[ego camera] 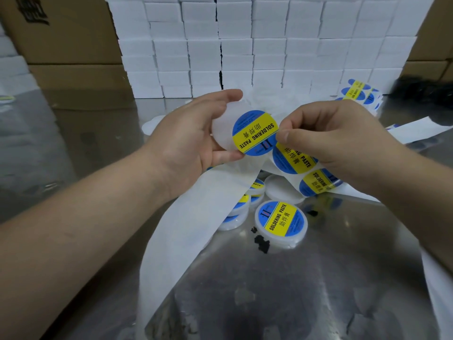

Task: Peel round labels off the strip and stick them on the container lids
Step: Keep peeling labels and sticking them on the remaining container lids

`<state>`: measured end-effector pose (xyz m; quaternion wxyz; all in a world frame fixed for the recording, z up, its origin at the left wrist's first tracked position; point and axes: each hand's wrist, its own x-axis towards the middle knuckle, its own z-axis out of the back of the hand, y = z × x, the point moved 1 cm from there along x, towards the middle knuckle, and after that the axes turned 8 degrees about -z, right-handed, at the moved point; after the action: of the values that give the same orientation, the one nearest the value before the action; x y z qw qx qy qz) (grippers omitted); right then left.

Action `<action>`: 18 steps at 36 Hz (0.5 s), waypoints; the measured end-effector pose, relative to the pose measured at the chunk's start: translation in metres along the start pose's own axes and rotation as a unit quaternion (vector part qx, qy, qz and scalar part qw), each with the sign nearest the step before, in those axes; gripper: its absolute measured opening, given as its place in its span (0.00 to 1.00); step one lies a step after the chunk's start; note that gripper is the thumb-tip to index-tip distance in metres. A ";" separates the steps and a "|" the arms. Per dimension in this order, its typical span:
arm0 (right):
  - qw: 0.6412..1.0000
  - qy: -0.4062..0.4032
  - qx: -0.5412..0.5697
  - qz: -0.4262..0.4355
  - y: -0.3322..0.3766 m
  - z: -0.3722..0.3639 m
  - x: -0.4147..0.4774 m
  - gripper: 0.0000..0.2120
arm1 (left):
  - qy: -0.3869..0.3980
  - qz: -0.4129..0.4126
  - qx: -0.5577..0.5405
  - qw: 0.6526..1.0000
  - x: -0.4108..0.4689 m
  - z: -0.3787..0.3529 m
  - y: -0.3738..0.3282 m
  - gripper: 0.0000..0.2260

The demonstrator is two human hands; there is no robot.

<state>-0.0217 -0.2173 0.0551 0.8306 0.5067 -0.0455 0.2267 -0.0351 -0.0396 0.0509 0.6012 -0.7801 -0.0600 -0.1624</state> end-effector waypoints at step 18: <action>0.999 -0.027 -0.014 -0.011 0.002 -0.001 -0.001 0.06 | 0.058 -0.067 0.091 0.992 -0.008 -0.004 0.004 0.14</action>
<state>-0.0236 -0.2160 0.0555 0.8384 0.5017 -0.0654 0.2028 -0.0422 -0.0441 0.0459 0.6597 -0.7057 -0.0919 -0.2416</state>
